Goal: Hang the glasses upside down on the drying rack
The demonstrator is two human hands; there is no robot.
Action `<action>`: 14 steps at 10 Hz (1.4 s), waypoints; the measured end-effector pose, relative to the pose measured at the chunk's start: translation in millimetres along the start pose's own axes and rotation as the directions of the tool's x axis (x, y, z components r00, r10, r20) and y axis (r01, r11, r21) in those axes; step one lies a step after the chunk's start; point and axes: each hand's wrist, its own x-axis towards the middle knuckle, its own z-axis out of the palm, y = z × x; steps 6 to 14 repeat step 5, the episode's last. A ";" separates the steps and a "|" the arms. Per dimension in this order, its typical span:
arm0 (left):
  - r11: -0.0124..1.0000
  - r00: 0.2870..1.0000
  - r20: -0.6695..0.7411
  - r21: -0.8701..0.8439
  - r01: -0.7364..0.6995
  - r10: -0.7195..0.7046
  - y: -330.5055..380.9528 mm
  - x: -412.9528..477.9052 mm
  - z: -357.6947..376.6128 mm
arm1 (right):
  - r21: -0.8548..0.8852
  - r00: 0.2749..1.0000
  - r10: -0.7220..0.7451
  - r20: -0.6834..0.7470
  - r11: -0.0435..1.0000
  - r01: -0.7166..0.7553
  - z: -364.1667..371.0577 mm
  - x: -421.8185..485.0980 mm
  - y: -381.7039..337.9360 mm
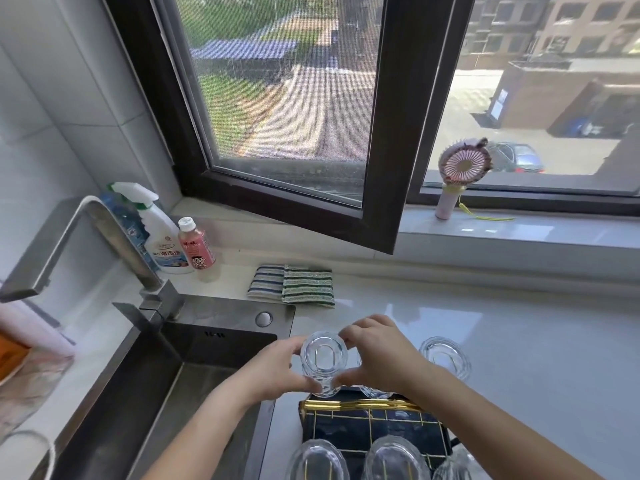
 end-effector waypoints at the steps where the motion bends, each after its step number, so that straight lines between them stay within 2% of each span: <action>1: 1.000 1.000 0.006 -0.011 0.001 -0.001 -0.3 -0.1 1.1 | 0.010 1.000 0.010 0.010 1.000 -0.010 1.1 0.6 0.5; 4: 0.999 0.999 -0.026 0.031 0.044 -0.043 -10.8 -2.7 3.8 | 0.021 0.999 -0.004 0.052 1.000 0.003 -3.4 -2.7 5.0; 5: 0.995 0.987 -0.132 0.005 0.095 -0.093 -27.0 -15.7 9.4 | 0.128 0.997 0.069 -0.024 0.990 -0.065 -17.9 -21.1 14.6; 14: 0.995 0.987 -0.132 0.005 0.095 -0.093 -27.0 -15.7 9.4 | 0.128 0.997 0.069 -0.024 0.990 -0.065 -17.9 -21.1 14.6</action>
